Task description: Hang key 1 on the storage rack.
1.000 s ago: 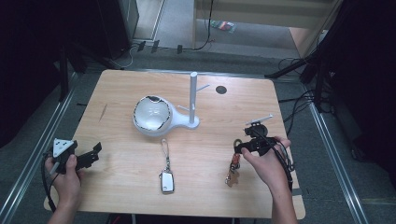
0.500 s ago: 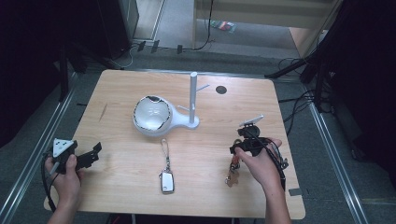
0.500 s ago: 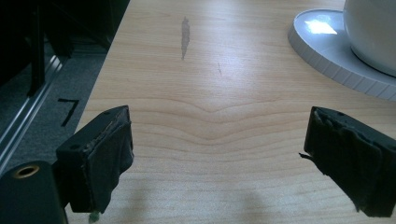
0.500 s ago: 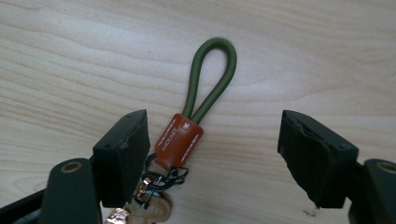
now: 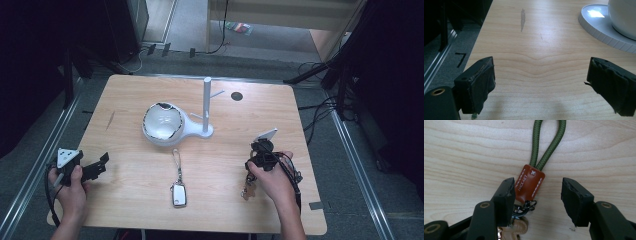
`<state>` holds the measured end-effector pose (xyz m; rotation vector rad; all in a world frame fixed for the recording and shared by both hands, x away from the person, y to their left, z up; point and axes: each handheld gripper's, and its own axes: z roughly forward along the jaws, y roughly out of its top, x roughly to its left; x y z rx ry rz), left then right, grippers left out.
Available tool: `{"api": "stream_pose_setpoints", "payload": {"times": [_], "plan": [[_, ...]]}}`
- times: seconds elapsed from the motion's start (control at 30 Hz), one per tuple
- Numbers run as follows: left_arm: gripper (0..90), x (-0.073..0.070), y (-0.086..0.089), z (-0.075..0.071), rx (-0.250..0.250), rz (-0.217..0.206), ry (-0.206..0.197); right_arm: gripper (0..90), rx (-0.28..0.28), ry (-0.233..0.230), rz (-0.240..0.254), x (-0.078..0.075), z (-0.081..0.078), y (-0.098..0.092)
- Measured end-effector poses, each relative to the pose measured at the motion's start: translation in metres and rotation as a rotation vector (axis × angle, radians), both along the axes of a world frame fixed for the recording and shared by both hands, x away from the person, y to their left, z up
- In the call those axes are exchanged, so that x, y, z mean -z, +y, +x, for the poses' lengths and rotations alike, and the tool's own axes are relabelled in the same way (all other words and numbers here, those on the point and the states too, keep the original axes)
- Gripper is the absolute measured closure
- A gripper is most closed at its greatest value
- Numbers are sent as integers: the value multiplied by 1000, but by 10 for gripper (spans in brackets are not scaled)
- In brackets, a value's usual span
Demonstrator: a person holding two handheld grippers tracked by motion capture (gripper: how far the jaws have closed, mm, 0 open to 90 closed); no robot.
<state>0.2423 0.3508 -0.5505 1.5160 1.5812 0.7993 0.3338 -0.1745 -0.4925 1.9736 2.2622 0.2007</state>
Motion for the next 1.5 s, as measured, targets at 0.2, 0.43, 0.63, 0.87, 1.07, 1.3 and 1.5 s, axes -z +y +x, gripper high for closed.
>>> {"api": "stream_pose_setpoints", "payload": {"times": [0.2,0.43,0.63,0.87,1.07,1.3,1.5], "plan": [[83,0,0,0,0,-2,-2,489,-2,26,22,7,2,1],[83,0,0,0,-1,-2,-3,552,21,42,50,12,3,4],[83,0,0,0,-1,-2,-3,641,21,17,14,14,2,7],[83,0,1,0,-1,-7,-3,701,11,-18,9,14,-2,7],[83,0,0,0,1,-4,-3,716,-12,-52,28,14,-3,3],[83,0,0,0,0,-7,-6,718,-14,-110,46,7,-6,2],[83,0,1,0,1,-7,-5,717,-23,-197,67,-5,-11,2]]}}
